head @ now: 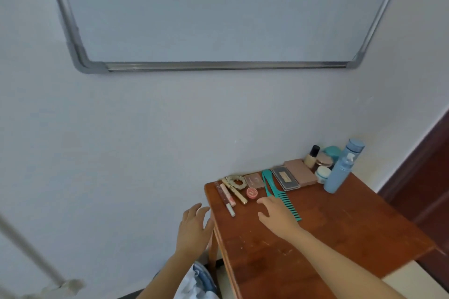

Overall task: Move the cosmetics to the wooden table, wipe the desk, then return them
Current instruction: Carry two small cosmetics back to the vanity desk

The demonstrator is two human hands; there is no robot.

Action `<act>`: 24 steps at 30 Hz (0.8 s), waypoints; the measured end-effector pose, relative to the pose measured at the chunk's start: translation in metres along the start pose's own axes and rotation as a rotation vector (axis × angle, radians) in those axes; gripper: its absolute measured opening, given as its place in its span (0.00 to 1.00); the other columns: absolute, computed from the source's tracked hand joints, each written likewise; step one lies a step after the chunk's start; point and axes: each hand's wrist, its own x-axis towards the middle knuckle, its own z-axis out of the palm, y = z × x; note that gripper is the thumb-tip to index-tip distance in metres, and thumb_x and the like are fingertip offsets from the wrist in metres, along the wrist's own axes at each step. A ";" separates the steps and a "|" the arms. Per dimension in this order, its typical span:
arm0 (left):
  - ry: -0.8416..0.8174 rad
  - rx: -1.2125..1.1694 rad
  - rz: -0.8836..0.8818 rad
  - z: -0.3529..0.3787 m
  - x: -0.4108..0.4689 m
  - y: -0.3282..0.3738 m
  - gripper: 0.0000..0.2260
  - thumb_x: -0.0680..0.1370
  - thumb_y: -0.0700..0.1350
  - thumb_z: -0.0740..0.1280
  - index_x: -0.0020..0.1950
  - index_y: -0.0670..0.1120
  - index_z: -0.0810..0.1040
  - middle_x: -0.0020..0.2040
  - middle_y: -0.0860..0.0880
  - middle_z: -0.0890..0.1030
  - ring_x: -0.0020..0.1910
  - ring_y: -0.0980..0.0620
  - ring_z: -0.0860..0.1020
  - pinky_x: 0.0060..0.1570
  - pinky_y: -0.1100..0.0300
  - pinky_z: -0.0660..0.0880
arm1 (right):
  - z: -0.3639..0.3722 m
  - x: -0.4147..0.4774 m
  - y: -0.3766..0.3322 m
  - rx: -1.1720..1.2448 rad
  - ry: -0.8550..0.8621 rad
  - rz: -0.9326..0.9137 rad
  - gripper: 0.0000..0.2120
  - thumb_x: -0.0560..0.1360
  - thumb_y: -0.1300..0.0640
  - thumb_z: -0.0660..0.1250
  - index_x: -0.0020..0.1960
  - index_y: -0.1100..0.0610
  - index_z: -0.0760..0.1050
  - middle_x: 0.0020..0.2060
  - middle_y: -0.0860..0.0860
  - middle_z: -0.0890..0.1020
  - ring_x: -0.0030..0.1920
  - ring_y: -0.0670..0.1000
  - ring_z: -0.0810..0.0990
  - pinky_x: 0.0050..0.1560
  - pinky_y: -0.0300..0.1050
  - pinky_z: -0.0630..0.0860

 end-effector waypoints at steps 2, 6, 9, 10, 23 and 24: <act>0.017 0.033 -0.031 0.009 0.010 0.009 0.18 0.80 0.49 0.55 0.69 0.48 0.66 0.73 0.49 0.63 0.72 0.51 0.59 0.69 0.57 0.59 | 0.000 0.011 0.012 0.016 -0.010 -0.033 0.17 0.77 0.53 0.60 0.66 0.52 0.67 0.62 0.48 0.72 0.62 0.47 0.70 0.62 0.42 0.69; 0.038 0.026 -0.130 0.038 0.033 0.035 0.17 0.80 0.46 0.56 0.68 0.46 0.67 0.70 0.49 0.66 0.69 0.51 0.63 0.66 0.58 0.62 | 0.000 0.036 0.038 0.045 -0.035 -0.122 0.17 0.77 0.53 0.61 0.65 0.53 0.68 0.60 0.49 0.73 0.61 0.48 0.70 0.62 0.42 0.69; 0.033 0.000 -0.205 0.066 0.043 0.056 0.17 0.79 0.46 0.56 0.68 0.47 0.67 0.69 0.50 0.68 0.67 0.51 0.65 0.64 0.59 0.64 | 0.005 0.050 0.059 0.054 -0.070 -0.194 0.17 0.77 0.52 0.60 0.65 0.53 0.67 0.62 0.48 0.73 0.62 0.48 0.69 0.63 0.41 0.67; 0.036 0.005 -0.244 0.076 0.044 0.060 0.18 0.79 0.46 0.56 0.69 0.47 0.66 0.68 0.50 0.68 0.66 0.52 0.66 0.64 0.59 0.65 | 0.007 0.054 0.065 0.050 -0.082 -0.222 0.17 0.77 0.52 0.60 0.65 0.52 0.67 0.62 0.48 0.72 0.63 0.47 0.68 0.64 0.41 0.66; 0.092 0.025 -0.566 0.111 0.045 0.063 0.21 0.79 0.47 0.56 0.72 0.45 0.60 0.71 0.48 0.65 0.70 0.49 0.62 0.67 0.54 0.63 | 0.029 0.106 0.053 0.008 -0.089 -0.416 0.18 0.76 0.51 0.59 0.64 0.57 0.68 0.62 0.50 0.72 0.64 0.51 0.66 0.63 0.44 0.64; 0.096 0.033 -0.565 0.113 0.045 0.064 0.21 0.79 0.47 0.56 0.72 0.45 0.60 0.71 0.48 0.65 0.70 0.50 0.62 0.68 0.55 0.62 | 0.029 0.111 0.051 0.005 -0.089 -0.424 0.18 0.77 0.51 0.58 0.64 0.57 0.67 0.62 0.51 0.72 0.65 0.51 0.67 0.65 0.44 0.63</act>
